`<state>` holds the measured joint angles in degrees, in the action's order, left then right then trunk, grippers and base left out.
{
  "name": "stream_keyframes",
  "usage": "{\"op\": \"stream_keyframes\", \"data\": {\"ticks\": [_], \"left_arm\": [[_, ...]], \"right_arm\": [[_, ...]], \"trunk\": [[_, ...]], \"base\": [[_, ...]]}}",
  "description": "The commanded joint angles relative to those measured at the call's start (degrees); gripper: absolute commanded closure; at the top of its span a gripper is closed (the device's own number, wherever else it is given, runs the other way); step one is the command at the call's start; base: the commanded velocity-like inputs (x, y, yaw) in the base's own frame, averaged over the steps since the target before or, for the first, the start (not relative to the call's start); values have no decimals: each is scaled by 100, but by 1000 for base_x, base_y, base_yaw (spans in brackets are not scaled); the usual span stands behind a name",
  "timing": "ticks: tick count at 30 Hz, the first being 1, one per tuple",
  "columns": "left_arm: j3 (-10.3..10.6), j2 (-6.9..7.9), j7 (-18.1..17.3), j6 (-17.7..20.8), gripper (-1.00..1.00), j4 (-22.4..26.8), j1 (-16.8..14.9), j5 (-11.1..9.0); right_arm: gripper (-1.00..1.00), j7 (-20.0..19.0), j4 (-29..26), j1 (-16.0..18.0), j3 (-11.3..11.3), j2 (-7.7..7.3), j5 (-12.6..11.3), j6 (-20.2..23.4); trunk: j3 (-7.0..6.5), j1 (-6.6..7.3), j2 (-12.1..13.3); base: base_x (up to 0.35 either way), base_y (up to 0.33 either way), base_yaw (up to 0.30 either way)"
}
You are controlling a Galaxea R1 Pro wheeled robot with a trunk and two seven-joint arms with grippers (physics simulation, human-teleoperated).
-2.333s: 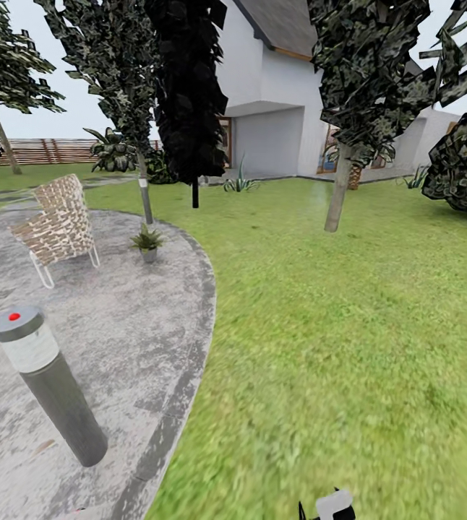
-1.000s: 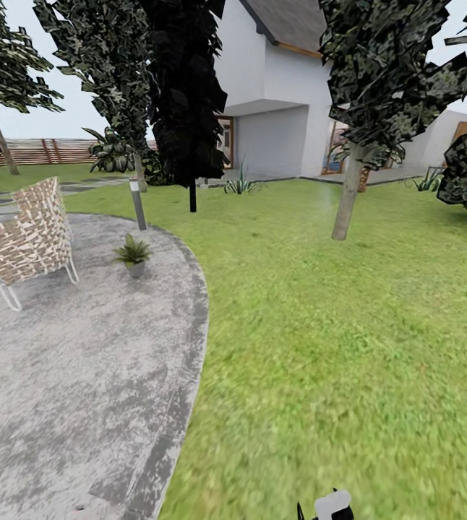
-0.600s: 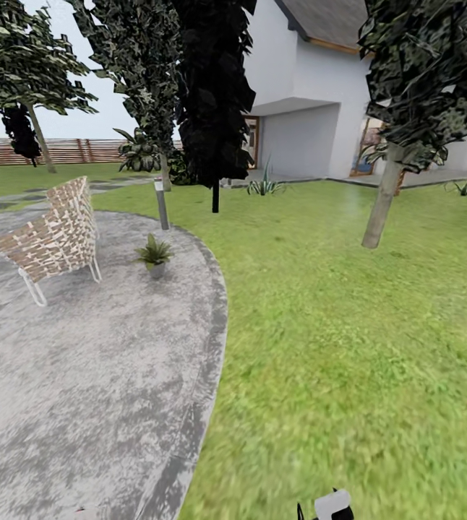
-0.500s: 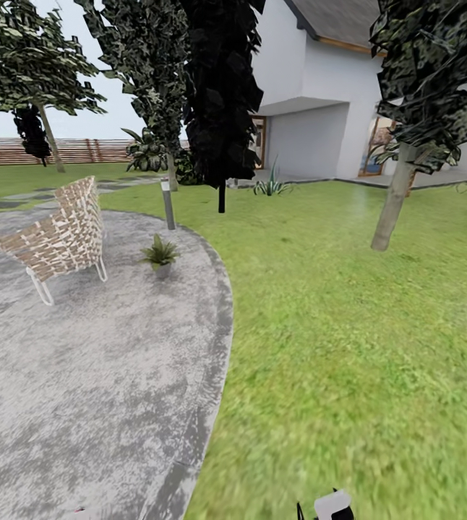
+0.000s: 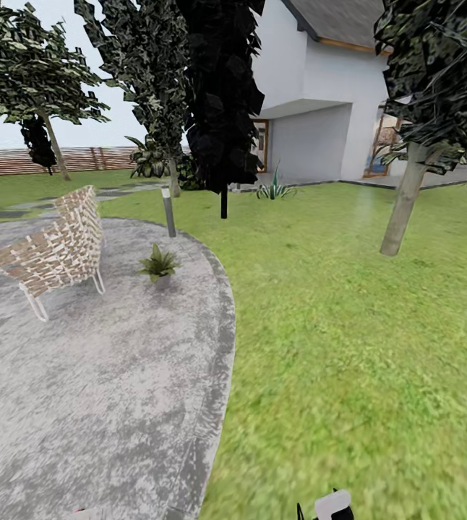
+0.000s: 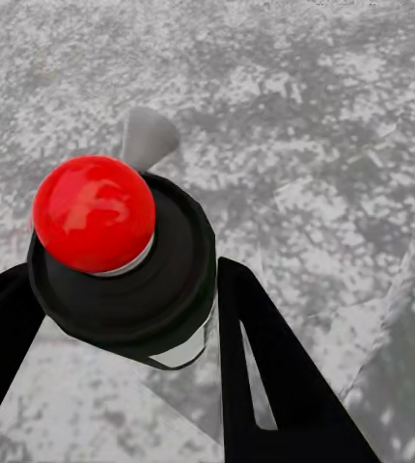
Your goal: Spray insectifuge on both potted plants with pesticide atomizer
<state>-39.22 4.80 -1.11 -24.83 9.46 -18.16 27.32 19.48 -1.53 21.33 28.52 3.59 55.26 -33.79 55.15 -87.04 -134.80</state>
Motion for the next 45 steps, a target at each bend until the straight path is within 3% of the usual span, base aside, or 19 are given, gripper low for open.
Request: {"op": "stream_keyframes", "data": {"ticks": [1,22,45], "left_arm": [[-48,-1,-12,-22,100,-6,-6,46],[-51,0,-12,-22,100,-15,-4,37],[-42,-1,-12,-22,100,-15,-4,37]], "right_arm": [[-100,39,4,3,31,3,62,-4],[-100,39,4,3,22,10,64,-4],[-100,39,4,3,22,10,64,-4]], "trunk": [[5,-2,-2],[5,-2,-2],[5,-2,-2]], "base": [[339,0,5],[339,0,224],[336,113,8]]}}
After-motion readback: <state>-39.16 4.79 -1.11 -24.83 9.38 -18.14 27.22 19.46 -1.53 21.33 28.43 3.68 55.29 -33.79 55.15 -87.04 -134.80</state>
